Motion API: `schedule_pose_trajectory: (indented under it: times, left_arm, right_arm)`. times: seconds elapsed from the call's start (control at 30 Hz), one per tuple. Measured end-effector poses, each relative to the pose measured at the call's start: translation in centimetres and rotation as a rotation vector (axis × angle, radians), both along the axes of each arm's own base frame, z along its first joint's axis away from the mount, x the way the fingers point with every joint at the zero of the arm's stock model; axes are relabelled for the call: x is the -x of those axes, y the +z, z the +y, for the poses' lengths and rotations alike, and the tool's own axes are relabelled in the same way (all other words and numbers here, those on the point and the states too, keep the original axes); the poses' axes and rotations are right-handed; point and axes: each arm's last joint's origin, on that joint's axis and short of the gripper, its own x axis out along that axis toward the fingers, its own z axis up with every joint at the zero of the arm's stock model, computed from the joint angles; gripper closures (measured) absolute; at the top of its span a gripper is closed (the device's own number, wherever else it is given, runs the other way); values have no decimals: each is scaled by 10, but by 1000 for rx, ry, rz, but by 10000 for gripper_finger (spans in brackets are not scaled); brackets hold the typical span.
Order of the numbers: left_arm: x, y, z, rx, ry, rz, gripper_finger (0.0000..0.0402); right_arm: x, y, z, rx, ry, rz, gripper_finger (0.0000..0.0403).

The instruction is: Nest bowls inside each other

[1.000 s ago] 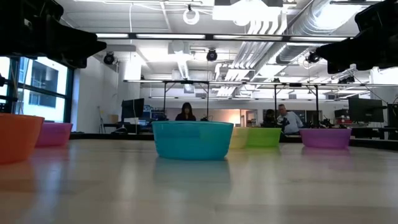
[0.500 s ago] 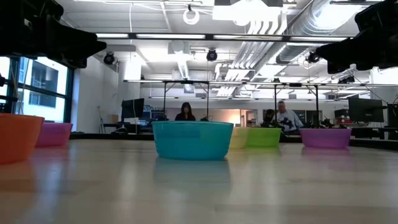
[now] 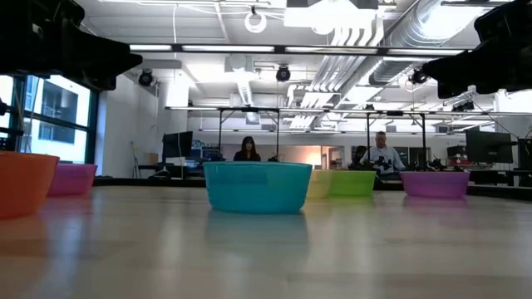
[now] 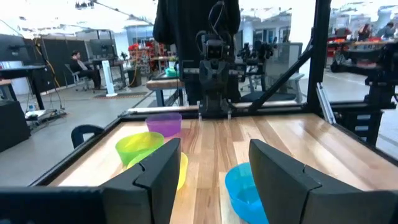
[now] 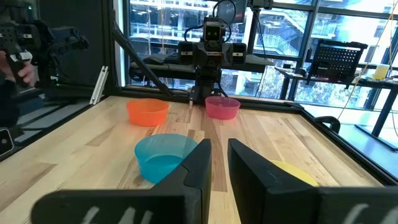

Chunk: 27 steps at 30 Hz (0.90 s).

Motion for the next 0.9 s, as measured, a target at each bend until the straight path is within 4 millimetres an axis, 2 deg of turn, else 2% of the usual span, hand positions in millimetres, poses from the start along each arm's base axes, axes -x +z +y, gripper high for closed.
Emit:
schedule_pose_trajectory:
  times: [0.43, 0.67, 0.9]
  left_arm:
    - [5, 26, 0, 10, 14, -281, 220]
    - [6, 27, 1, 164, 16, -322, 220]
    - [6, 26, 1, 301, -11, -338, 220]
  right_arm:
    - [0, 0, 0, 0, 0, 0, 359]
    - [0, 0, 0, 1, 0, 0, 359]
    - [0, 0, -1, 283, -22, -8, 359]
